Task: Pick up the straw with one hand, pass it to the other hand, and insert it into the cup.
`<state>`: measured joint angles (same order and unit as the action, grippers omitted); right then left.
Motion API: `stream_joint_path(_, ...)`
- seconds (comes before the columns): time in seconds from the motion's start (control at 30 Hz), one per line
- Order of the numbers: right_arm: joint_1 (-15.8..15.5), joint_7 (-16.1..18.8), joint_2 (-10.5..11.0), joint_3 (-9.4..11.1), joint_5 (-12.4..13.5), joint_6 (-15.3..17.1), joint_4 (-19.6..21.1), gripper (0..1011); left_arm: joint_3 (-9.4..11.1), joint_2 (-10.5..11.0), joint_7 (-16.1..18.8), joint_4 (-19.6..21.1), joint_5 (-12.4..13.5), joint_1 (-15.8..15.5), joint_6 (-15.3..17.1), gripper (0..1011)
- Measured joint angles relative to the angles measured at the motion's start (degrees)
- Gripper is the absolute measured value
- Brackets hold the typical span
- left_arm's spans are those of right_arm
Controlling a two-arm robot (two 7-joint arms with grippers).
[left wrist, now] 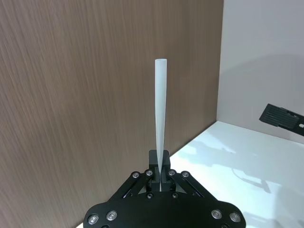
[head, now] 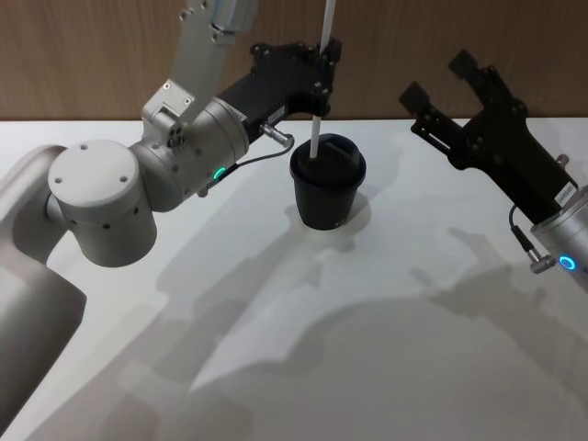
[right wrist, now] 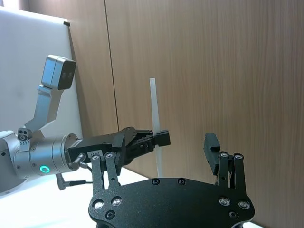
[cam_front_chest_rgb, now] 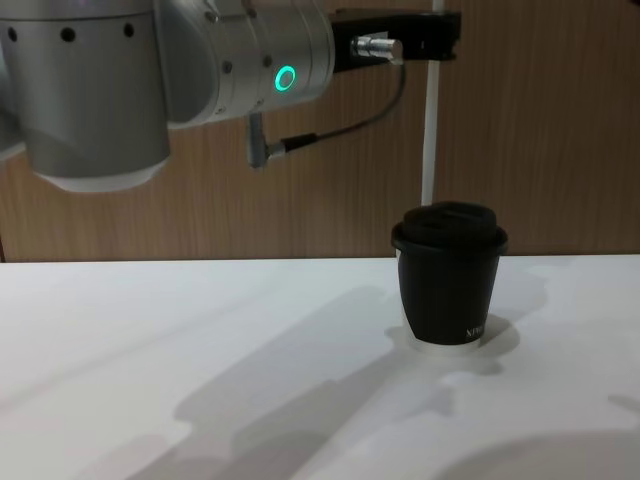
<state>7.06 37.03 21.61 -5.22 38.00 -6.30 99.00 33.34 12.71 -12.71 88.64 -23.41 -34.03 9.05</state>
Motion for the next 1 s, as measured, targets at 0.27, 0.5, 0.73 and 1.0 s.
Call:
stream_joint_path(0.27, 0.0, 0.0, 0.0, 0.0, 0.0, 0.0, 0.0, 1001, 0.1, -0.6, 0.3, -0.3, 0.7, 0.2, 0.2, 15)
stream_joint_path(0.5, 0.0, 0.0, 0.0, 0.0, 0.0, 0.0, 0.0, 1001, 0.1, -0.8, 0.4, -0.3, 1.2, 0.4, 0.5, 15)
stream_joint_path(0.73, 0.0, 0.0, 0.0, 0.0, 0.0, 0.0, 0.0, 1001, 0.0, -1.1, 0.4, -0.6, 1.8, 0.7, 0.6, 15)
stream_joint_path(1.0, 0.0, 0.0, 0.0, 0.0, 0.0, 0.0, 0.0, 1001, -0.2, -1.7, 0.0, -1.7, 1.9, 0.7, 0.4, 15)
